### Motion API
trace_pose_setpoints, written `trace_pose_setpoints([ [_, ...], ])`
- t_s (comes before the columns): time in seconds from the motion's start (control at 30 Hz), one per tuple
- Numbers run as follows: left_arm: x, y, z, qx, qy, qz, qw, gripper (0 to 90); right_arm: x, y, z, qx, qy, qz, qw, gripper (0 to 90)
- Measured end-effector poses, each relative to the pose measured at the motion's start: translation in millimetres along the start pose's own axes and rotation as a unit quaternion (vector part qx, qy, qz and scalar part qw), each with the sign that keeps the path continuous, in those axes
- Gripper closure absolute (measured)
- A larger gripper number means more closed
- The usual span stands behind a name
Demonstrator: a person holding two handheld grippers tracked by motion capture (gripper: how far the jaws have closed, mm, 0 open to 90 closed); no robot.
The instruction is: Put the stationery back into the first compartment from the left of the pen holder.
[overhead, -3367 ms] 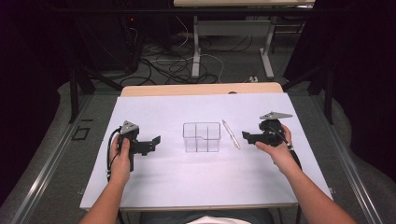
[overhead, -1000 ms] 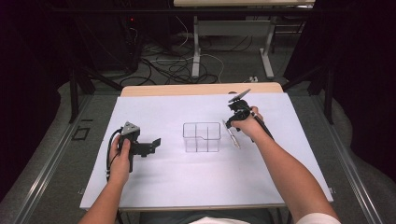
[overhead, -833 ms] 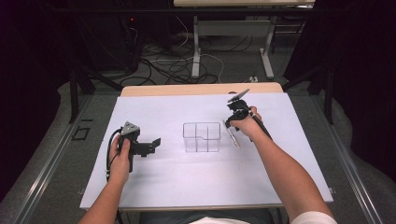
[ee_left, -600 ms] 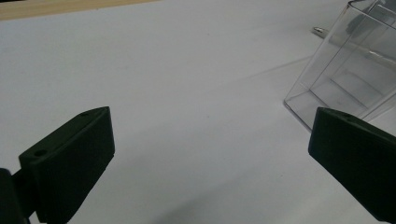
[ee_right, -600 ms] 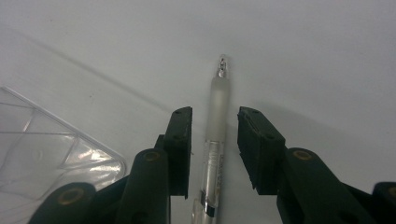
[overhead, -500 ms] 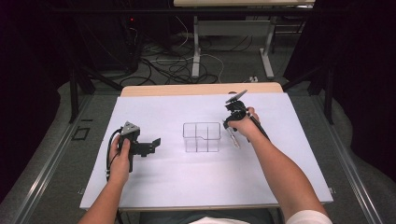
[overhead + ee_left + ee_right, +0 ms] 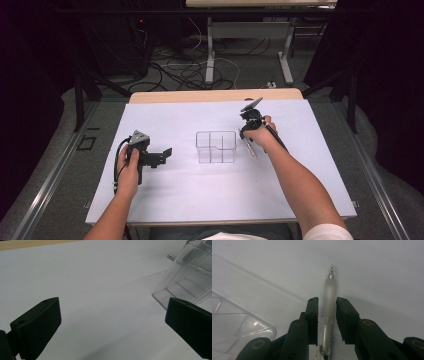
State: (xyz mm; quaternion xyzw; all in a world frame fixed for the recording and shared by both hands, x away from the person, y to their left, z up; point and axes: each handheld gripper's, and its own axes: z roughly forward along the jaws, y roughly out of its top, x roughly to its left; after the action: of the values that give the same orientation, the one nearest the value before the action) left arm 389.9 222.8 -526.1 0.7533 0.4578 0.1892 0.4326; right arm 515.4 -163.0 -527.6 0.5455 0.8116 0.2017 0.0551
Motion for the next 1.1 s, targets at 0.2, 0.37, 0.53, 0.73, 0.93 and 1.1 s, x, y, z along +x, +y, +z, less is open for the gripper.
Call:
trace_pose_setpoints([
  [0.2, -0.2, -0.4, 0.4, 0.000, -0.001, -0.004, 1.0000, 0.4, 0.3, -0.3, 3.6, 0.001, -0.002, 0.004, 1.0000, 73.2],
  [0.37, -0.1, -0.5, 0.4, -0.001, -0.001, -0.005, 1.0000, 0.5, -0.2, -0.4, 6.1, 0.001, -0.005, 0.003, 1.0000, 75.1],
  [0.53, -0.1, -0.5, 0.5, -0.001, 0.000, -0.005, 1.0000, 0.5, -1.1, 0.0, 5.0, 0.008, -0.006, 0.006, 0.9999, 77.6],
  [0.73, -0.3, -0.6, 0.7, 0.000, 0.000, -0.005, 1.0000, 0.5, -1.3, -0.2, 5.2, 0.007, -0.006, 0.010, 0.9999, 79.4],
  [0.93, 0.4, -0.5, 0.3, 0.000, 0.001, -0.004, 1.0000, 0.5, -0.9, -0.7, 6.3, -0.002, -0.003, 0.012, 0.9999, 79.8],
  [1.1, 0.0, -0.5, 0.5, -0.002, 0.000, -0.006, 1.0000, 0.5, 0.3, -0.8, 5.5, 0.002, -0.008, 0.003, 1.0000, 80.0],
])
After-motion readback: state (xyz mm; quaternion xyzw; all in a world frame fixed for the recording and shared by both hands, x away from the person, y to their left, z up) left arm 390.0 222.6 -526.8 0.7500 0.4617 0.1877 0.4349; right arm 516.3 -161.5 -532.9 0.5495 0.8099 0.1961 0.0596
